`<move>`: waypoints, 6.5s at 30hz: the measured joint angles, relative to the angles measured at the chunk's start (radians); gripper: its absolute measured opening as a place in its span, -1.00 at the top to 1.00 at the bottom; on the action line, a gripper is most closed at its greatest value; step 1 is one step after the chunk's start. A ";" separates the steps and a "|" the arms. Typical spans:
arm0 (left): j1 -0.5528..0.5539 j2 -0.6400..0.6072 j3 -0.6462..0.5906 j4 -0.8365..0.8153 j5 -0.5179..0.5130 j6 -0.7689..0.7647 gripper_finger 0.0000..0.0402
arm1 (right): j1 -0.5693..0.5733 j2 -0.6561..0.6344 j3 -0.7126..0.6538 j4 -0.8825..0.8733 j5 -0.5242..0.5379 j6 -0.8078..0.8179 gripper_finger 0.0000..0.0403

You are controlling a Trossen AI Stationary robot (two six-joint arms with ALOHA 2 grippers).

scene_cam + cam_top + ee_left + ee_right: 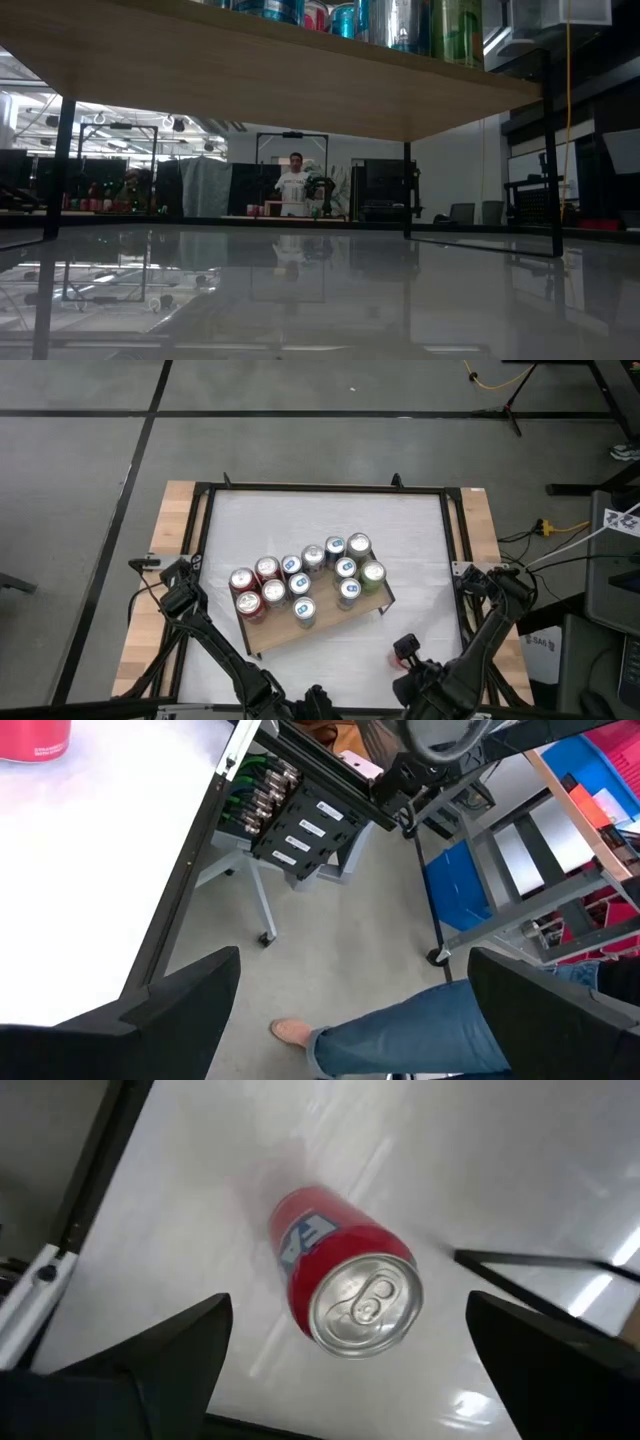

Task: Place canned beverage on shelf
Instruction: Put the red soda can on the shelf

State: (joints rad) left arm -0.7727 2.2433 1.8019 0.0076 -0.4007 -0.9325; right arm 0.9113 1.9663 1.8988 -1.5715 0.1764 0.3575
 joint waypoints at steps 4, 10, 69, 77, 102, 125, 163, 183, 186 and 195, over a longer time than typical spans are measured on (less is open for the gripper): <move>0.000 0.000 0.000 0.000 0.000 0.000 -0.93 | 0.008 0.000 0.000 0.000 0.036 -0.025 -0.94; 0.003 0.000 0.000 0.000 -0.002 0.000 -0.93 | 0.006 0.000 0.000 0.000 0.044 -0.026 -0.94; 0.074 0.001 0.000 0.002 -0.003 -0.009 -0.93 | 0.018 -0.315 -0.541 0.398 -0.009 -0.079 -0.94; 0.074 0.001 0.000 0.003 -0.003 -0.009 -0.93 | 0.018 -0.343 -0.541 0.420 -0.060 -0.074 -0.94; 0.074 0.001 0.000 0.003 -0.003 -0.007 -0.93 | -0.019 -0.377 -0.537 0.434 0.016 -0.069 -0.94; 0.074 0.001 0.000 0.003 -0.003 -0.003 -0.93 | -0.043 -0.376 -0.712 0.602 -0.005 -0.075 -0.94; 0.114 0.001 0.000 0.070 -0.002 -0.034 -0.93 | -0.042 -0.376 -0.756 0.737 -0.046 -0.022 -0.43; 0.066 0.001 0.000 0.068 0.051 -0.100 -0.93 | -0.158 -0.361 -0.736 1.021 -0.038 -0.049 -0.43; 0.047 -0.002 0.000 0.064 0.051 -0.132 -0.93 | -0.166 -0.318 -0.680 1.022 -0.037 -0.068 -0.43; -0.015 -0.051 0.001 -0.042 0.050 -0.199 -0.93 | -0.215 -0.124 -0.459 0.997 -0.071 -0.109 -0.44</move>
State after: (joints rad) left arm -0.7878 2.1921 1.8027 -0.0344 -0.3505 -1.1316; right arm 0.6961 1.8425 1.4401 -0.5742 0.1054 0.2488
